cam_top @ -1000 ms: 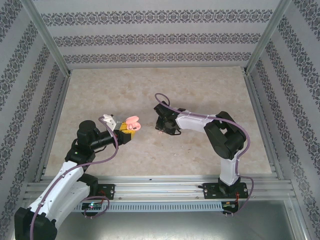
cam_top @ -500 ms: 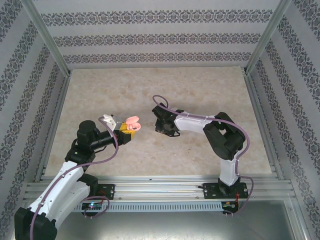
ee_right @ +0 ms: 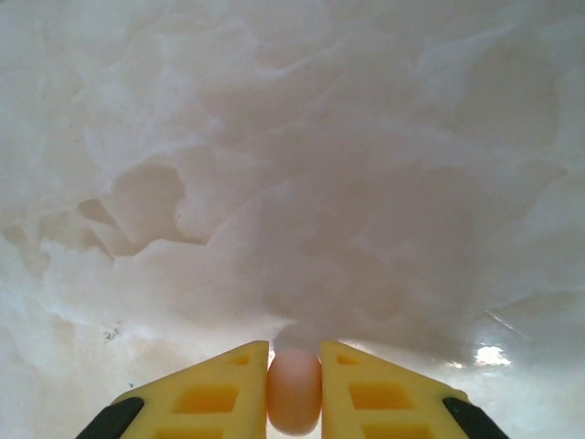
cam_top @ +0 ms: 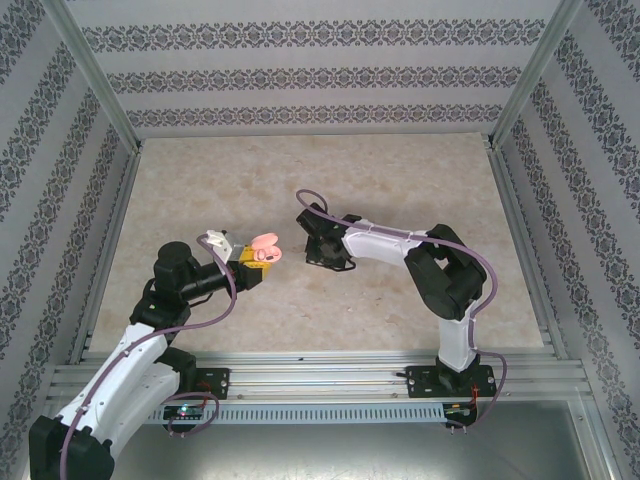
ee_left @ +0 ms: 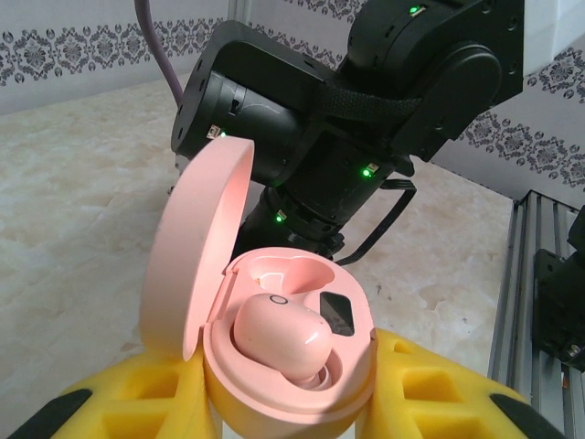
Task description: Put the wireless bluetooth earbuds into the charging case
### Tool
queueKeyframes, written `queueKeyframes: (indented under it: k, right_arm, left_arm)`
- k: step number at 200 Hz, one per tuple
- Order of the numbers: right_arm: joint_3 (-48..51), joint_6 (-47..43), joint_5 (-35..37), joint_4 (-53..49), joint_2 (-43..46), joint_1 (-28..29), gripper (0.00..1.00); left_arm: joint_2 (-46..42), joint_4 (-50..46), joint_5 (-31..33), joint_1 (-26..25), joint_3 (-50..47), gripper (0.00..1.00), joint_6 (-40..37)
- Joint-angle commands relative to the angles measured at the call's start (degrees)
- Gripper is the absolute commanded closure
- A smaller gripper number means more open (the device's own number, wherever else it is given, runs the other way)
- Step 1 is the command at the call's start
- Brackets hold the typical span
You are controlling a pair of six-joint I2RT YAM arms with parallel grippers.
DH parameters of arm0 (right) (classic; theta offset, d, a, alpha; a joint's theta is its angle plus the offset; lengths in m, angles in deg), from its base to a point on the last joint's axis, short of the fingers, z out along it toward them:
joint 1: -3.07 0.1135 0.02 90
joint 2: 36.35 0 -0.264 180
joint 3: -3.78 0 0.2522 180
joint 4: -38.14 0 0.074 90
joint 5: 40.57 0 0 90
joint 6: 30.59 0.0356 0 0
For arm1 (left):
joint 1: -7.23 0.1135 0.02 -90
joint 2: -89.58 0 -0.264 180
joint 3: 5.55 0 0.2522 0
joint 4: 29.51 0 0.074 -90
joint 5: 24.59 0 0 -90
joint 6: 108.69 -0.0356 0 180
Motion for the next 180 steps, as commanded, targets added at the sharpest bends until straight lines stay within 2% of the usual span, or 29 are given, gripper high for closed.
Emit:
queueKeyframes:
  k: [1, 82, 121, 150, 180]
  right_arm:
    - [-2.2, -4.0, 2.9, -5.5, 0.8, 0.4, 0.83]
    - [-3.6, -17.5, 12.9, -18.9, 16.6, 2.7, 0.82]
    - [-8.3, -21.6, 17.7, -24.4, 22.9, 7.7, 0.83]
    - [-12.8, -23.0, 19.4, -27.1, 24.2, 12.5, 0.82]
    - [-16.0, -23.6, 19.6, -26.7, 24.3, 16.9, 0.83]
  left_arm:
    - [-0.9, 1.2, -1.1, 0.6, -0.1, 0.77, -0.1]
    - [1.3, 1.7, -4.9, 0.5, 1.3, 0.78, 0.0]
    - [4.2, 6.7, -6.4, -0.1, 1.2, 0.79, 3.4]
    - [5.5, 10.9, -5.9, -0.9, 0.6, 0.80, 6.1]
    - [5.9, 11.3, -5.8, -1.9, 0.9, 0.80, 6.6]
